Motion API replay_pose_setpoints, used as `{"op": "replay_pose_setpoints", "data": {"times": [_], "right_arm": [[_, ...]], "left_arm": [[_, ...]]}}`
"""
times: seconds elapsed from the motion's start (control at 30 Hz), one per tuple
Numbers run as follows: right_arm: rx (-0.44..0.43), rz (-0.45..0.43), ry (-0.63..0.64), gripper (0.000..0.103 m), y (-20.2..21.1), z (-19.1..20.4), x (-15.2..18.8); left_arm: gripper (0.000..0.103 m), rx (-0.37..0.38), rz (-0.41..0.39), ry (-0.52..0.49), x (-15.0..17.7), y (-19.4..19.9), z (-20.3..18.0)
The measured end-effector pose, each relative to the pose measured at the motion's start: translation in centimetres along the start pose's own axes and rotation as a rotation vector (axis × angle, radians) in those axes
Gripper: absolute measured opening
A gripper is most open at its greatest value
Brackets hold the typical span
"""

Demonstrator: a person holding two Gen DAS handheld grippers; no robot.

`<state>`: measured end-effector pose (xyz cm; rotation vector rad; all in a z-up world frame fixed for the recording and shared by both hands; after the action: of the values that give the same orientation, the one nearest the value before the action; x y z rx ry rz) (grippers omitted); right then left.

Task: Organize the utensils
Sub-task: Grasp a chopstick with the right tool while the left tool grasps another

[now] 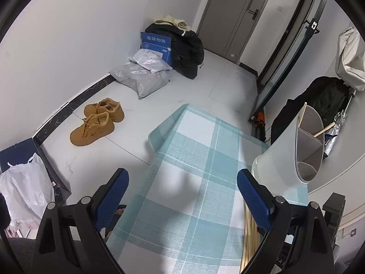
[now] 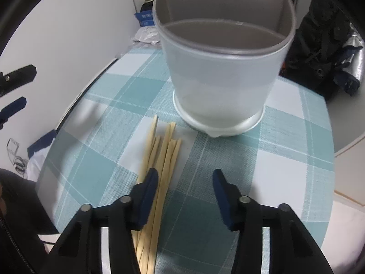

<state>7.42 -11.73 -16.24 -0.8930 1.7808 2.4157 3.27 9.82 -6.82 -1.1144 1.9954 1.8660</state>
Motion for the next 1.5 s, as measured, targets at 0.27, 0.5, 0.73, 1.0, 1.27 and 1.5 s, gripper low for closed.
{"op": "replay_pose_setpoints", "data": {"times": [0.27, 0.5, 0.73, 1.0, 1.27, 1.5], "right_arm": [[0.008, 0.033, -0.005, 0.017, 0.1, -0.6, 0.5], [0.043, 0.05, 0.017, 0.015, -0.3, -0.2, -0.5], [0.075, 0.049, 0.048, 0.01, -1.0, 0.7, -1.6], [-0.017, -0.055, -0.099, 0.005, 1.2, -1.4, -1.9], [-0.155, -0.244, -0.283, 0.005, 7.4, -5.5, -1.1], [-0.22, -0.37, -0.395, 0.005, 10.3, -8.3, 0.0]], "left_arm": [[0.093, 0.02, 0.031, 0.02, -0.2, -0.2, 0.2], [0.093, 0.017, 0.034, 0.026, -0.3, -0.1, 0.4], [0.093, -0.013, 0.038, 0.022, -0.4, -0.5, 0.6], [0.093, 0.028, 0.13, -0.046, 0.9, -2.0, -0.7], [0.093, 0.057, 0.254, -0.199, 3.8, -3.9, -5.1], [0.093, 0.025, 0.317, -0.324, 6.2, -5.2, -8.1]]}}
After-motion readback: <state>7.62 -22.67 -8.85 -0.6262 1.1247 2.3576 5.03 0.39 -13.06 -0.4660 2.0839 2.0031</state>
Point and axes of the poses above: each gripper's, at about its wrist camera, not at the fingertips, and y roughly against the way its jaws point, z to its left, x to its underside, the point moved 1 cm from there along -y, roughly the way its jaws point, and after that the axes turned 7 degrees about -x, right-handed, at the moved point
